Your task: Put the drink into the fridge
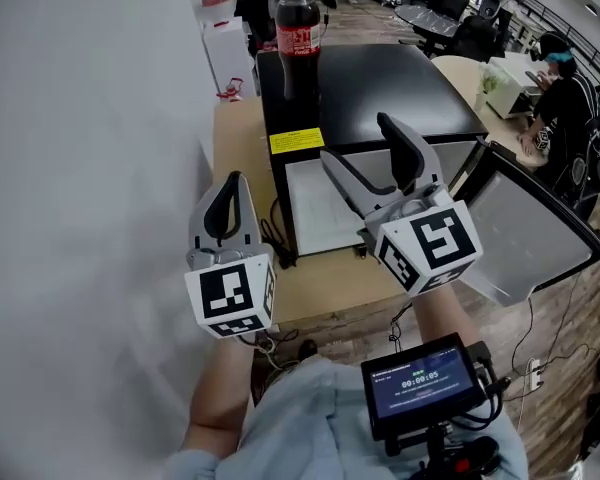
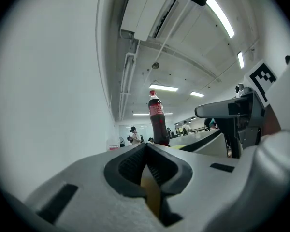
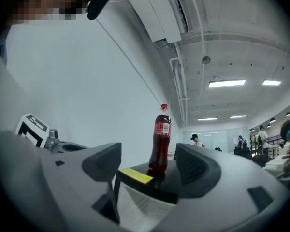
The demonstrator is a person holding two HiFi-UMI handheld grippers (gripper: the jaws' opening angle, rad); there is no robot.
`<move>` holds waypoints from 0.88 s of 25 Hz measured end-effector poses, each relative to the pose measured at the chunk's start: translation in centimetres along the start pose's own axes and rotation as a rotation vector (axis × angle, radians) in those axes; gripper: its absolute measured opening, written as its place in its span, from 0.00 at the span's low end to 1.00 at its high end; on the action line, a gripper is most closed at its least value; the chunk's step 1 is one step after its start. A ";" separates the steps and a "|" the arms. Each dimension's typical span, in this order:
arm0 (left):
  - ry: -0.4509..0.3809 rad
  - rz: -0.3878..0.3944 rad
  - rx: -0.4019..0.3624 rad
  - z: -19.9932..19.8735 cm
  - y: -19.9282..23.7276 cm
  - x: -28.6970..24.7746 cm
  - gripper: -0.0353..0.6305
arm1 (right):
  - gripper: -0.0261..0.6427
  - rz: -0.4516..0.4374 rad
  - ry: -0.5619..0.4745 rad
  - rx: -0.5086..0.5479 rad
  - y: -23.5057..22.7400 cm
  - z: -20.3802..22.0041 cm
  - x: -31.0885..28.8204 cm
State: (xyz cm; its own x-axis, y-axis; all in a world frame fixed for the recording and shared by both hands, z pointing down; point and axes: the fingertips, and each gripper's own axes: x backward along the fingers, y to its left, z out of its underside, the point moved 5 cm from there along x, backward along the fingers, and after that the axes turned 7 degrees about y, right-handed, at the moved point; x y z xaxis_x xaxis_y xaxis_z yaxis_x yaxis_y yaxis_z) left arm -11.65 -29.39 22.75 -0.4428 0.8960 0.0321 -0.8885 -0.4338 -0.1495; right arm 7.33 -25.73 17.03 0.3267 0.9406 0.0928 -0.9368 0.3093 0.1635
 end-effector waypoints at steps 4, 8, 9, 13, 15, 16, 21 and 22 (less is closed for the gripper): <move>-0.007 0.003 -0.016 -0.5 1.3 -1.7 0.07 | 0.57 0.000 0.012 -0.028 -0.7 -0.2 -2.8; -0.010 -0.002 -0.025 -0.5 2.4 -2.9 0.07 | 0.57 0.004 0.029 -0.028 -1.3 -0.4 -4.9; -0.009 -0.001 -0.024 -0.4 2.6 -3.2 0.07 | 0.57 0.005 0.031 -0.028 -1.5 -0.5 -5.3; -0.005 0.009 -0.020 -0.3 3.2 -4.2 0.07 | 0.58 -0.004 0.035 -0.048 -2.1 -1.2 -6.9; -0.009 0.013 -0.017 -0.4 3.5 -4.7 0.07 | 0.58 -0.009 0.035 -0.052 -2.3 -1.6 -7.6; -0.012 0.014 -0.015 -0.5 3.7 -5.0 0.07 | 0.59 -0.010 0.034 -0.053 -2.4 -1.9 -8.0; -0.025 0.024 -0.015 -0.8 4.4 -6.0 0.07 | 0.61 -0.031 0.020 -0.098 -3.0 -2.8 -10.0; -0.027 0.026 -0.014 -0.7 4.5 -6.2 0.07 | 0.61 -0.033 0.019 -0.104 -3.2 -3.0 -10.4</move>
State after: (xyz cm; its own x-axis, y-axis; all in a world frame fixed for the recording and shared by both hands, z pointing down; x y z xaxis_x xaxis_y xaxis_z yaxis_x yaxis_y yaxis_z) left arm -12.79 -36.81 21.15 -0.4691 0.8814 0.0549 -0.8749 -0.4554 -0.1647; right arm 6.54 -36.07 12.64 0.3565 0.9317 0.0703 -0.9337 0.3524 0.0638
